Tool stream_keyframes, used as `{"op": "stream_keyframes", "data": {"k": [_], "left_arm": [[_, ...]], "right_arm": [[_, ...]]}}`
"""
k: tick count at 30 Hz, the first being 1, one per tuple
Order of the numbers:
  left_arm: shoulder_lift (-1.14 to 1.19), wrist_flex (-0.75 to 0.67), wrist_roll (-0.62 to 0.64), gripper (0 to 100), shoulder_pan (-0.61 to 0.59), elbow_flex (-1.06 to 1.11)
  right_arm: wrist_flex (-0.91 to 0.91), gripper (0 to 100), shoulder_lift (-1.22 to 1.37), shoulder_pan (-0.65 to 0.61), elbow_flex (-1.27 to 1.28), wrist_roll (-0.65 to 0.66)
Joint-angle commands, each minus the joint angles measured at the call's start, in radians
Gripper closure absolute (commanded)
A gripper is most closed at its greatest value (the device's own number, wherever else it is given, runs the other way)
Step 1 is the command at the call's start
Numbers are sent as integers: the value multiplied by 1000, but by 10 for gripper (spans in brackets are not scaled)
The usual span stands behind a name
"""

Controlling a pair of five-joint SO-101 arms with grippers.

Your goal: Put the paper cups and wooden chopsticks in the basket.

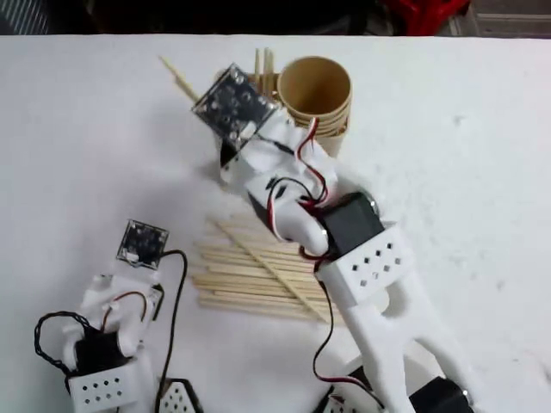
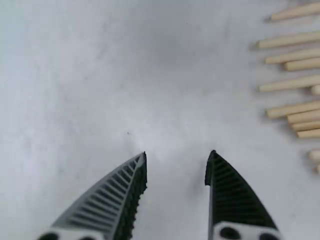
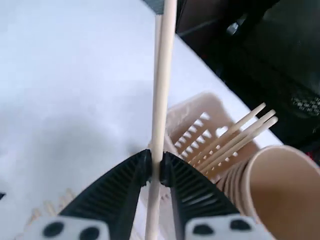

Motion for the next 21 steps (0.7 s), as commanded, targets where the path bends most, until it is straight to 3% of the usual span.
{"op": "stream_keyframes", "data": {"k": [1, 9, 15, 21], "left_arm": [[-5, 8, -9, 801, -12, -2], [-5, 8, -9, 801, -12, -2], [-5, 8, -9, 801, -12, -2], [-5, 8, -9, 801, -12, -2]], "right_arm": [[-25, 984, 24, 19, -146, -44], [-341, 984, 160, 56, -259, -150], [-595, 984, 254, 54, -267, -160], [-653, 984, 332, 56, -307, -153]]}}
